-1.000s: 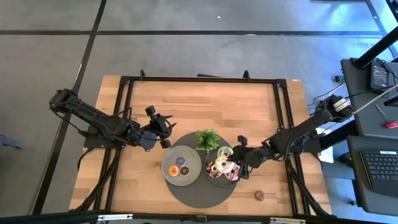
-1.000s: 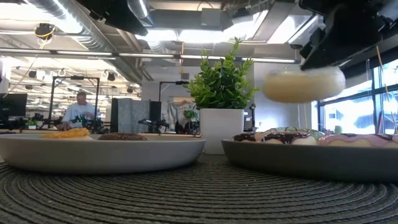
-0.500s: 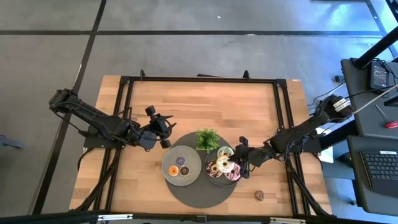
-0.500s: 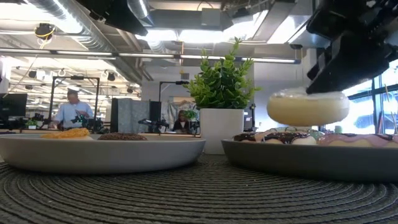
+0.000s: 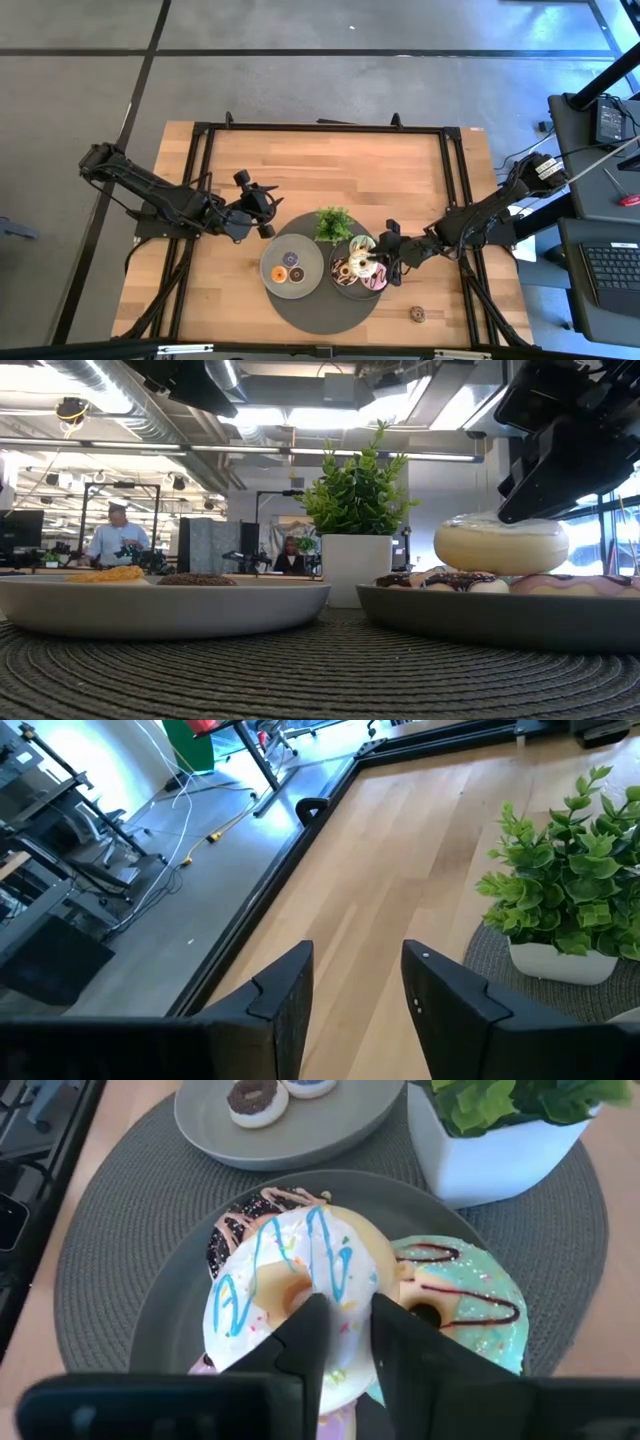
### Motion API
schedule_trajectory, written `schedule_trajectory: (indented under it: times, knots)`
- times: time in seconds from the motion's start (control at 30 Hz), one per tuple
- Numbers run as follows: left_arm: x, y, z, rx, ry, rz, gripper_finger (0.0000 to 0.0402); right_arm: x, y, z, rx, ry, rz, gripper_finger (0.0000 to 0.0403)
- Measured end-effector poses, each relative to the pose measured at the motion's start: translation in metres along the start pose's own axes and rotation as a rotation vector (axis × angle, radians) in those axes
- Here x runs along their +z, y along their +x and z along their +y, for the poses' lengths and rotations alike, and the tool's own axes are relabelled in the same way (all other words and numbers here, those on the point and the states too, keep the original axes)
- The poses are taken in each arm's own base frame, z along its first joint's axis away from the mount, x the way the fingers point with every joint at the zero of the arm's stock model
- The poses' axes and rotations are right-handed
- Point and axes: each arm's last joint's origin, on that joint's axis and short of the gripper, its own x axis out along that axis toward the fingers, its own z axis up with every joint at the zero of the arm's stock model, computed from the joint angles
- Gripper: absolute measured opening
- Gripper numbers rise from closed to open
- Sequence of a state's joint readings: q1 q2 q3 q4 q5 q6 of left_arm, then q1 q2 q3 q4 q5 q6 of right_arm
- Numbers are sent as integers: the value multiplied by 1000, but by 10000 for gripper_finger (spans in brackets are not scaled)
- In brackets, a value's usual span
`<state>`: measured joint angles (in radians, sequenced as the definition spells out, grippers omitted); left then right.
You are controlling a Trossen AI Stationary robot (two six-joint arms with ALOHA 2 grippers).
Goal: Pick & Place donuts
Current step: Put the large white donut on the black plate
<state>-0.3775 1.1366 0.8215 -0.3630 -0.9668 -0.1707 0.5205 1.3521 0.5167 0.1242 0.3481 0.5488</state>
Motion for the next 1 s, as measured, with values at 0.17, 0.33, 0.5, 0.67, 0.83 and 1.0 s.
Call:
schedule_trajectory:
  times: [0.17, 0.33, 0.5, 0.67, 0.83, 1.0]
  knots:
    - [0, 0, 0, 0, 0, 0, 150, 0, 0, -1, -19, -3, -11, 109]
    - [0, 0, 0, -1, -1, 0, 152, 2, 0, 0, -19, 4, -33, 123]
    - [0, 0, -1, -34, -2, 6, 148, 5, 0, 2, -2, 4, -36, 124]
    - [0, 0, -2, -51, -2, 9, 151, 5, 0, 2, -3, -19, -34, 124]
    - [0, 0, -2, -52, -2, 9, 152, 3, 0, 1, -9, -28, -18, 124]
    - [0, 0, -2, -52, -1, 10, 148, -1, 0, -1, -33, -47, 23, 124]
